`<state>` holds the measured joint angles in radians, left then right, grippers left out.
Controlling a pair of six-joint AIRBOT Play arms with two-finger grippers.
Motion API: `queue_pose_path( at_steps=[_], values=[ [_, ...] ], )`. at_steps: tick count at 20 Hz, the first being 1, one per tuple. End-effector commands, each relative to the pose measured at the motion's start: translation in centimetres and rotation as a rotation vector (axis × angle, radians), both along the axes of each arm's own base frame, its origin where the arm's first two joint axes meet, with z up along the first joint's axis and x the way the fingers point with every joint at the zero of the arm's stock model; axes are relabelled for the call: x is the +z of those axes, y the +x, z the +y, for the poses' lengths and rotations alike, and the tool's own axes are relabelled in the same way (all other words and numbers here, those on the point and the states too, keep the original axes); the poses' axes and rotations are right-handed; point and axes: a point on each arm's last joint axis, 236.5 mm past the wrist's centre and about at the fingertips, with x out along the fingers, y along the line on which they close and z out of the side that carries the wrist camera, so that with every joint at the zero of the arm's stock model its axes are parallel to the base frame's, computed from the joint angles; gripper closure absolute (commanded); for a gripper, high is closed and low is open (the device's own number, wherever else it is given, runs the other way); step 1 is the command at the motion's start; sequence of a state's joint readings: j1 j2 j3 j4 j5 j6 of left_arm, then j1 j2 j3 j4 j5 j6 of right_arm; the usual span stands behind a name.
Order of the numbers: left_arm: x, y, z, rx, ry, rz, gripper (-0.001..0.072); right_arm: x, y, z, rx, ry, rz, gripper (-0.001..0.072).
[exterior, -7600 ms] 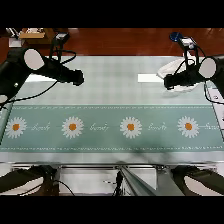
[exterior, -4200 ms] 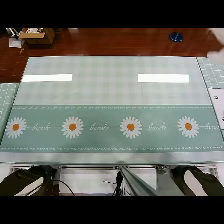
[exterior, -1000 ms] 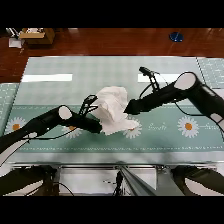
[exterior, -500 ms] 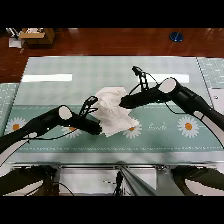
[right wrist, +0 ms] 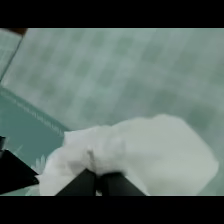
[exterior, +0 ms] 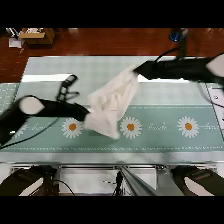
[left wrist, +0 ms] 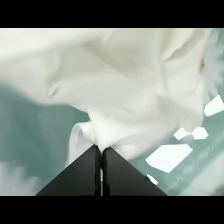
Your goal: Fold the shirts.
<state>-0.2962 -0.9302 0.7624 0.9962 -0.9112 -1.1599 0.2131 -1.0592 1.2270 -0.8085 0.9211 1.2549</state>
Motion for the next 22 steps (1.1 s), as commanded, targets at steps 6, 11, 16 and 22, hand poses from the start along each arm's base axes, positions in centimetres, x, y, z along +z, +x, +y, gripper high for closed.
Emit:
queue_pose_path(
  at_steps=[6,11,16,22],
  values=[
    [37.7,-1.3,13.0,0.388,-0.031,-0.931,0.0691,24.1,-8.0,-11.1,-0.316,0.027,-0.571,0.068],
    [50.8,-11.1,12.1,0.359,-0.038,-1.263,0.069,30.0,-13.7,-12.7,-0.386,-0.017,-0.7,0.068],
    [52.7,-18.1,10.5,0.308,-0.048,-1.277,0.0691,30.9,-18.6,-14.4,-0.454,-0.098,-0.682,0.068],
    [50.6,-18.9,10.1,0.284,-0.026,-1.181,0.0691,29.8,-21.7,-14.0,-0.46,-0.041,-0.568,0.068]
  ],
)
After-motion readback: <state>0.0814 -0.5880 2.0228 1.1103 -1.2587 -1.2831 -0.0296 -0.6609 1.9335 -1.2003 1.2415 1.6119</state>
